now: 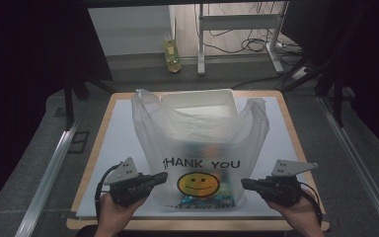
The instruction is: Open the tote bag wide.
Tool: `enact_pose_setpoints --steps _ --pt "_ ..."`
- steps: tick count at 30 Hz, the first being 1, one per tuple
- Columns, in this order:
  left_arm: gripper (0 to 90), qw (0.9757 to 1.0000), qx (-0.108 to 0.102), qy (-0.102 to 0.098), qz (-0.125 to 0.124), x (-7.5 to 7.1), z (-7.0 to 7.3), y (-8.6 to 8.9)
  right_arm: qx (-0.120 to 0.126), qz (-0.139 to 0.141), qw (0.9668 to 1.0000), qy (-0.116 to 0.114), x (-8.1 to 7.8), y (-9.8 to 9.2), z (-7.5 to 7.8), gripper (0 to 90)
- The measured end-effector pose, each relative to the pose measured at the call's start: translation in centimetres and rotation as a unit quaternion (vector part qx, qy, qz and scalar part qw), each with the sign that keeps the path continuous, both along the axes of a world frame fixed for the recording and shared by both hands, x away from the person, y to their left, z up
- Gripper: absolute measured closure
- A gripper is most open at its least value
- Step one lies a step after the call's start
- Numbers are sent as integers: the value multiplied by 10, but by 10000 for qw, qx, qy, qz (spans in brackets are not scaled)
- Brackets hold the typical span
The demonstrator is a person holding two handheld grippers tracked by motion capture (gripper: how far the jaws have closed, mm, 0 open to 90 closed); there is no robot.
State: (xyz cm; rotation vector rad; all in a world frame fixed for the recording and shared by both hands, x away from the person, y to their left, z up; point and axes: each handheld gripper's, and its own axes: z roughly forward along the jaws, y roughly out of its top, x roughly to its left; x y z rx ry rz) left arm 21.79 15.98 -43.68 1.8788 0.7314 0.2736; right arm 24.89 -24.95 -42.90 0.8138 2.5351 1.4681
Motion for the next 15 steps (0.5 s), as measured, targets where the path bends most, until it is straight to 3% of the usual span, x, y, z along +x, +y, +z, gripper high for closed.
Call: enact_pose_setpoints --steps 3,4,6,7,10,11,15 --pt "892 9999 94 57 0 5 -9 -4 -18 27 9999 -149 1 9 -2 889" --pt "892 9995 255 153 66 10 -20 -8 -20 14 9998 -197 3 11 -4 889" --pt "893 9992 336 200 103 13 -26 -9 -72 -27 9997 -241 5 13 -7 889" --pt "892 9980 513 305 191 17 -37 -10 -233 -176 9991 -291 11 15 -14 889" --pt "892 9967 641 429 255 21 -47 -9 -448 -341 9982 -224 19 15 -28 889" --pt "892 9952 736 588 284 25 -56 -8 -559 -386 9975 -205 21 15 -34 890" --pt "893 9929 868 753 317 30 -67 -8 -713 -449 9964 -55 26 14 -49 890"
